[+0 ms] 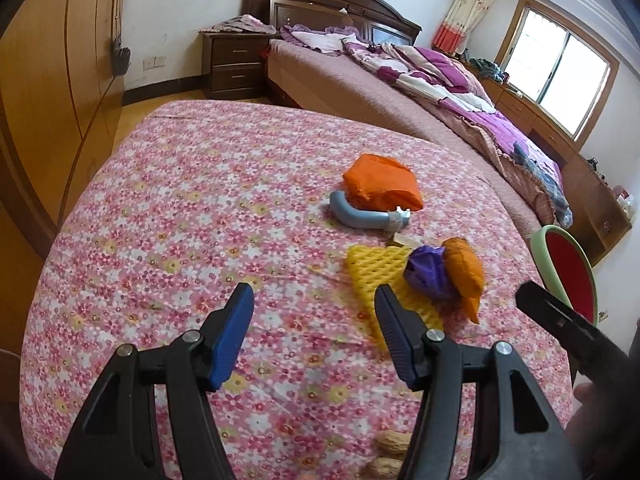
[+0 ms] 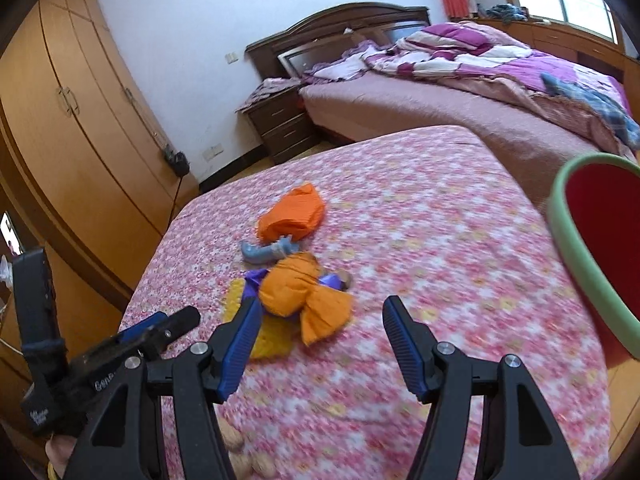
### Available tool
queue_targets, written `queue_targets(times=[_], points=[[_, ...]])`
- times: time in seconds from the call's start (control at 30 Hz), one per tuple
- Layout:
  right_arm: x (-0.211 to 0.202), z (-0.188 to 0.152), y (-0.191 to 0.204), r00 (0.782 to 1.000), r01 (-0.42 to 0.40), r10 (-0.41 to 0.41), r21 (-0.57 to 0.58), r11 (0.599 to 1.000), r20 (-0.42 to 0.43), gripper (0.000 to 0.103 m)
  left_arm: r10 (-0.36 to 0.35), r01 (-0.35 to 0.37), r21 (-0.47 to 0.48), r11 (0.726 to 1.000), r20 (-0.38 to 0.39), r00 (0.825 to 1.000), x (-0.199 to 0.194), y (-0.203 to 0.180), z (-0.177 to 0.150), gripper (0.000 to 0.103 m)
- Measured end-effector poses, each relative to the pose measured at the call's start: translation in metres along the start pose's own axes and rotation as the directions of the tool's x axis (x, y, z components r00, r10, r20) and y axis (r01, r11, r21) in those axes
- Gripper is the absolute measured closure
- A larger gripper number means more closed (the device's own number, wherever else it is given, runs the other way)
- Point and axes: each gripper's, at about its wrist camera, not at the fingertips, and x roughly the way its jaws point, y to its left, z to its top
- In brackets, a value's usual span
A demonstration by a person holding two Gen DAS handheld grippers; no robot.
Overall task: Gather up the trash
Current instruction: 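Grasp the orange mesh bag with the right tool while the left tool grasps the yellow foam strip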
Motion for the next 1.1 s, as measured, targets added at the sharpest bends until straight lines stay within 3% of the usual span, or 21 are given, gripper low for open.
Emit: queue_targets(times=[0.27, 0.33, 0.5, 0.97, 1.1], points=[[0.044, 0.007, 0.013, 0.997, -0.035, 0.035, 0.001, 0.999, -0.068, 0.039, 0.016, -0.016, -0.009, 1.0, -0.017, 1.0, 0.01, 0.005, 0.002, 0.04], [0.051, 0.006, 0.013, 0.995, -0.051, 0.051, 0.003, 0.999, -0.084, 0.059, 0.015, -0.015, -0.009, 1.0, -0.023, 1.0, 0.014, 0.005, 0.002, 0.04], [0.053, 0.002, 0.008, 0.991, -0.102, 0.103, 0.02, 0.995, -0.087, 0.069, 0.005, -0.005, 0.001, 1.0, -0.038, 0.999, 0.02, 0.0, 0.0, 0.04], [-0.004, -0.005, -0.031, 0.996, -0.089, 0.085, 0.12, 0.989, 0.034, 0.07, -0.078, 0.084, 0.078, 0.993, -0.078, 0.994, 0.026, -0.04, -0.006, 0.04], [-0.016, -0.008, -0.046, 0.996, -0.076, 0.068, 0.148, 0.986, 0.056, 0.07, -0.054, 0.069, 0.143, 0.987, -0.104, 0.993, 0.04, -0.058, -0.005, 0.04]])
